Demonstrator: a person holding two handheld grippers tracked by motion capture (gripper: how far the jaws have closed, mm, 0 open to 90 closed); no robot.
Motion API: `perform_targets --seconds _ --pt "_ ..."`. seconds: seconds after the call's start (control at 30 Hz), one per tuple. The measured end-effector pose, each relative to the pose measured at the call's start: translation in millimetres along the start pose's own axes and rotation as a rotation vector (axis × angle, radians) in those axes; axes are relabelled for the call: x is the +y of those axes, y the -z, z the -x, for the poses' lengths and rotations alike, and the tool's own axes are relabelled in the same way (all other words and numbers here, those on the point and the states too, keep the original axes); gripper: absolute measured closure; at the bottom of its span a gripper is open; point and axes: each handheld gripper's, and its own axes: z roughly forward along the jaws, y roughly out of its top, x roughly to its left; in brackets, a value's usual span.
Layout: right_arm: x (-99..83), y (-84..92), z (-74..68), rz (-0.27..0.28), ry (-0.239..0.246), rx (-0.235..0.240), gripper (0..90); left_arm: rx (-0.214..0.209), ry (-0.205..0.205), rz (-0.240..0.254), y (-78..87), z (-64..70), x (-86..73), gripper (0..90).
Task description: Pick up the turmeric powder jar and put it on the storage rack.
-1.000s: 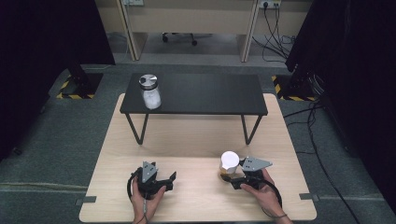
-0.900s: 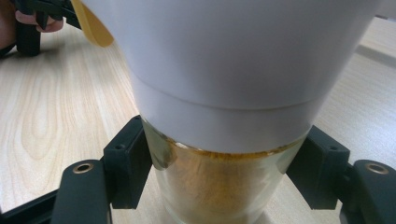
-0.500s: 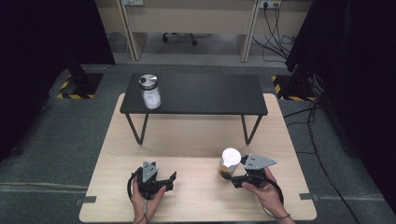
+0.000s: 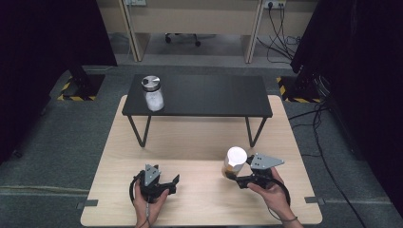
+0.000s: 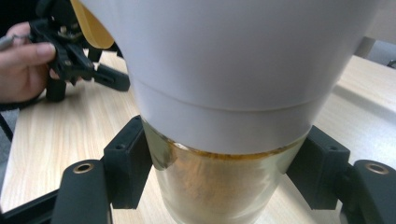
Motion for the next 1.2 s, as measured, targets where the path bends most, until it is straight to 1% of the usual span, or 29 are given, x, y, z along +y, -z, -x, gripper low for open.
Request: perform_targets --seconds 0.13,0.27,0.37,0.6,0.77,0.9,1.0,1.13,1.2 --pt "15.1 5.5 -1.2 0.004 0.013 0.002 30.8 0.0 0.0 0.0 0.0 0.1 0.0 5.5" --pt "30.8 10.9 -2.3 0.024 0.025 -0.001 30.8 0.002 -0.003 -0.001 -0.1 0.5 0.1 5.5" --pt "35.3 11.0 -2.6 0.023 0.031 -0.004 30.8 0.001 0.0 0.0 0.1 0.3 -0.1 5.5" --pt "43.3 7.0 0.5 0.009 0.022 -0.001 30.8 0.0 -0.004 -0.002 0.0 0.8 0.2 5.5" --pt "55.5 7.2 2.5 0.001 0.021 0.002 30.8 -0.001 0.001 -0.001 0.0 0.3 0.1 5.5" --pt "74.9 9.1 2.4 -0.013 0.03 -0.002 30.8 -0.001 0.0 0.0 0.0 0.2 0.0 5.5" --pt "90.3 10.8 3.5 -0.004 0.021 -0.009 30.8 -0.002 0.001 0.0 0.0 0.0 -0.1 5.5" --pt "109.7 10.3 0.9 -0.014 0.03 -0.036 30.8 -0.002 -0.001 -0.002 -0.2 0.0 0.4 5.5" --pt "116.3 9.2 0.7 -0.021 0.021 -0.047 30.8 -0.003 -0.003 -0.003 -0.2 0.0 0.5 5.5"
